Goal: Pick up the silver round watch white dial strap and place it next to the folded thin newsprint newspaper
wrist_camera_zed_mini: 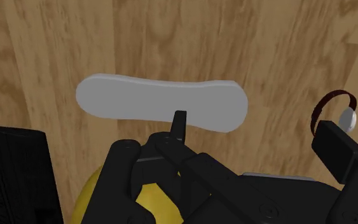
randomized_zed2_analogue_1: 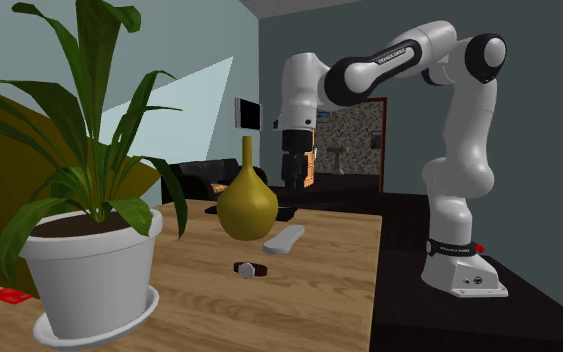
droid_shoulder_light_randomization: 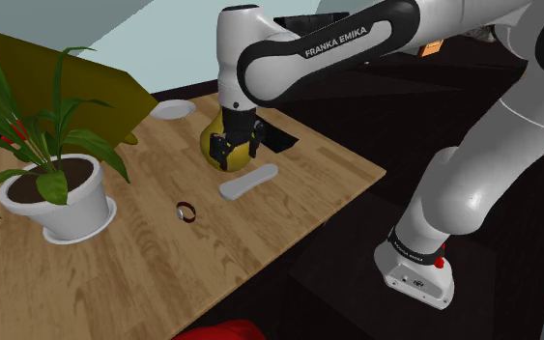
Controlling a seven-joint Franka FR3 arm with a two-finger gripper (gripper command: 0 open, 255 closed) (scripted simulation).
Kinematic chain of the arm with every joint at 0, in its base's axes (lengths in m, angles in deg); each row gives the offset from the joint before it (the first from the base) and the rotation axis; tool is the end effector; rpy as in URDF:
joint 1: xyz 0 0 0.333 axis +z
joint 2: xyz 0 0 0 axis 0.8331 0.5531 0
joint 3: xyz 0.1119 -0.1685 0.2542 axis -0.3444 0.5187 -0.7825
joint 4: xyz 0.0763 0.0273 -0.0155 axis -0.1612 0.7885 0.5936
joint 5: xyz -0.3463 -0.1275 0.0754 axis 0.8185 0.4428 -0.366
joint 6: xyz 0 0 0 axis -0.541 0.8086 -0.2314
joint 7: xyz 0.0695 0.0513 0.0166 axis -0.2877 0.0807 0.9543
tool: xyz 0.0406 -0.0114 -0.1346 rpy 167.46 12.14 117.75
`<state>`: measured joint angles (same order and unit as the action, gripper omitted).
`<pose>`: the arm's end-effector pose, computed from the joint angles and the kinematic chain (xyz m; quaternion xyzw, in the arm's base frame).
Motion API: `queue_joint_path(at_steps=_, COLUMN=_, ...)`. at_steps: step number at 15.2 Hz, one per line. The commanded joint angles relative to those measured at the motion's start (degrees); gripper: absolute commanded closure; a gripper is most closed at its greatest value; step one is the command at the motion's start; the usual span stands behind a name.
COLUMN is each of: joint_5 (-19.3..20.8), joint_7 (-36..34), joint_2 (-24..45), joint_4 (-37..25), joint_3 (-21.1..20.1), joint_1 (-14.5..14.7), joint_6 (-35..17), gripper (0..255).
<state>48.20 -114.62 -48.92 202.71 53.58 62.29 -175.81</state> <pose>0.4367 0.2144 0.4407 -0.9966 0.0770 -0.0144 0.0252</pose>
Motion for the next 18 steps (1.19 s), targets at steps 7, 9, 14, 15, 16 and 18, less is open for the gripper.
queue_joint_path(at_steps=7, joint_5=4.8, joint_7=-10.1, joint_2=17.4, joint_4=-13.0, joint_3=-3.7, joint_1=2.6, joint_6=-3.9, gripper=0)
queue_joint_path(at_steps=9, joint_5=6.3, joint_7=-12.4, joint_2=21.9, joint_4=-17.1, joint_3=-4.0, joint_1=3.8, joint_6=-4.1, gripper=0)
queue_joint_path(at_steps=14, joint_5=9.1, joint_7=-16.2, joint_2=30.4, joint_4=-25.1, joint_3=-3.9, joint_1=6.6, joint_6=-4.4, gripper=0)
queue_joint_path(at_steps=15, joint_5=9.3, joint_7=-16.3, joint_2=30.7, joint_4=-24.8, joint_3=-3.8, joint_1=6.7, joint_6=-5.0, gripper=0)
queue_joint_path(at_steps=16, joint_5=9.5, joint_7=-16.4, joint_2=31.1, joint_4=-24.5, joint_3=-3.8, joint_1=6.8, joint_6=-5.7, gripper=0)
queue_joint_path(at_steps=18, joint_5=9.8, joint_7=-16.7, joint_2=31.9, joint_4=-24.0, joint_3=-3.6, joint_1=7.0, joint_6=-6.9, gripper=0)
